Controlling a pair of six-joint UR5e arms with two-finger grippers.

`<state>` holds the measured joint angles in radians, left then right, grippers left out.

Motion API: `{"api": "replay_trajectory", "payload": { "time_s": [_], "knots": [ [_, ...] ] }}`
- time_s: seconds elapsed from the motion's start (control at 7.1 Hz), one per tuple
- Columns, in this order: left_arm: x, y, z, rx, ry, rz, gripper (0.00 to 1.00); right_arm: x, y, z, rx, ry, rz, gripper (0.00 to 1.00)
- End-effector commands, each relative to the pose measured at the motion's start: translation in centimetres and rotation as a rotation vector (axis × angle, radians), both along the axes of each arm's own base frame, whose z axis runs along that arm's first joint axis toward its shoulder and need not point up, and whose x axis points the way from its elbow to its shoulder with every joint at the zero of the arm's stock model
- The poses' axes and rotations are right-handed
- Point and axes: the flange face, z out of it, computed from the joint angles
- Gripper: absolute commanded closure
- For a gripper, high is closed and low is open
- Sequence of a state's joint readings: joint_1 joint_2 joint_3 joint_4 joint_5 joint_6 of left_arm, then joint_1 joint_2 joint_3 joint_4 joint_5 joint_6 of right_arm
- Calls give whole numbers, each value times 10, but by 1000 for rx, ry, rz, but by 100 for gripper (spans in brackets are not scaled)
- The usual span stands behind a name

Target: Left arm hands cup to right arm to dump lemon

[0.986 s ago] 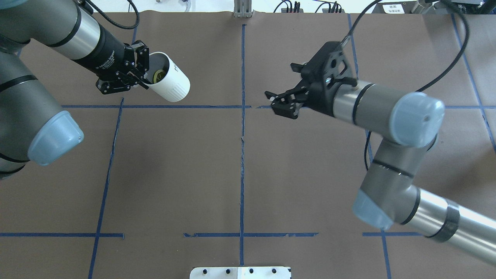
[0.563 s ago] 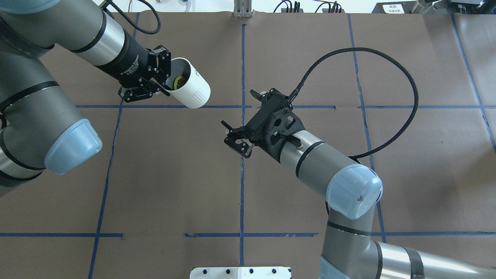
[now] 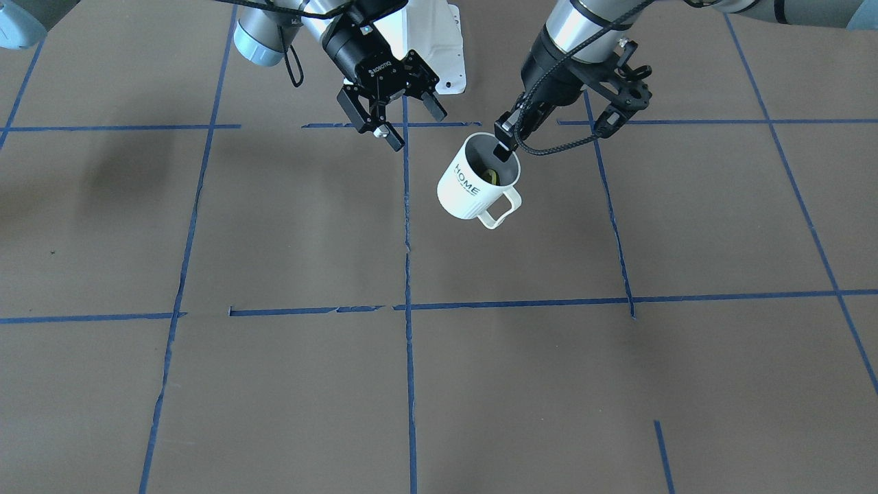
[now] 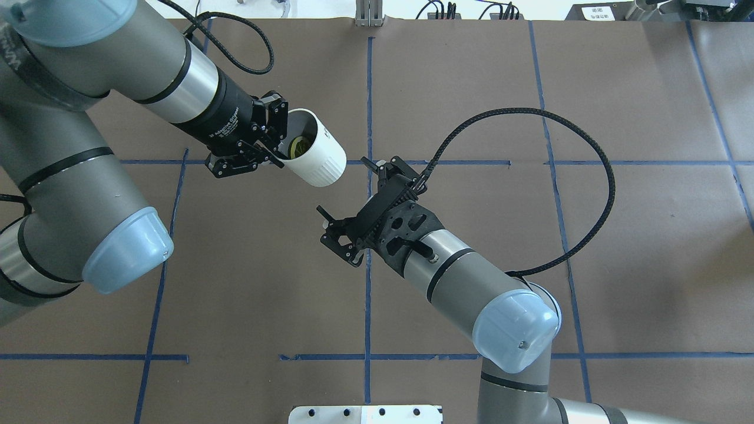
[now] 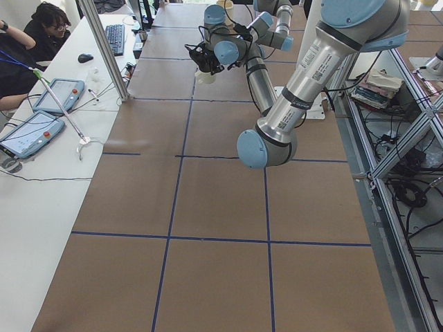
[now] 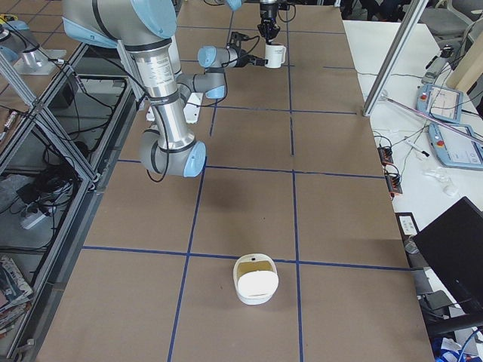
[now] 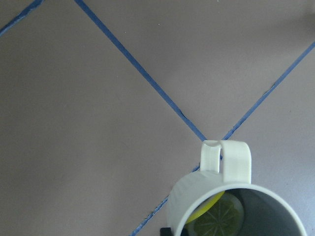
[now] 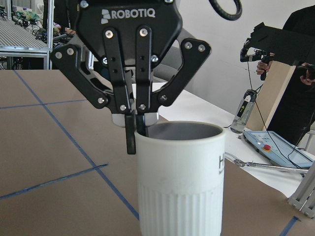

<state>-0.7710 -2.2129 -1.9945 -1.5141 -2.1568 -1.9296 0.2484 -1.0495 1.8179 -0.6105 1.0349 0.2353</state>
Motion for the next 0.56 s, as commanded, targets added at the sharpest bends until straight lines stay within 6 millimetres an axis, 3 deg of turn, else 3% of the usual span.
{"api": "replay_trajectory", "payload": {
  "time_s": [0.0, 0.42],
  "knots": [
    [4, 13, -6, 12, 15, 20, 100, 0, 1, -1, 1, -3, 0, 1],
    [3, 34, -19, 30, 47, 44, 100, 0, 1, -2, 1, -4, 0, 1]
  ]
}}
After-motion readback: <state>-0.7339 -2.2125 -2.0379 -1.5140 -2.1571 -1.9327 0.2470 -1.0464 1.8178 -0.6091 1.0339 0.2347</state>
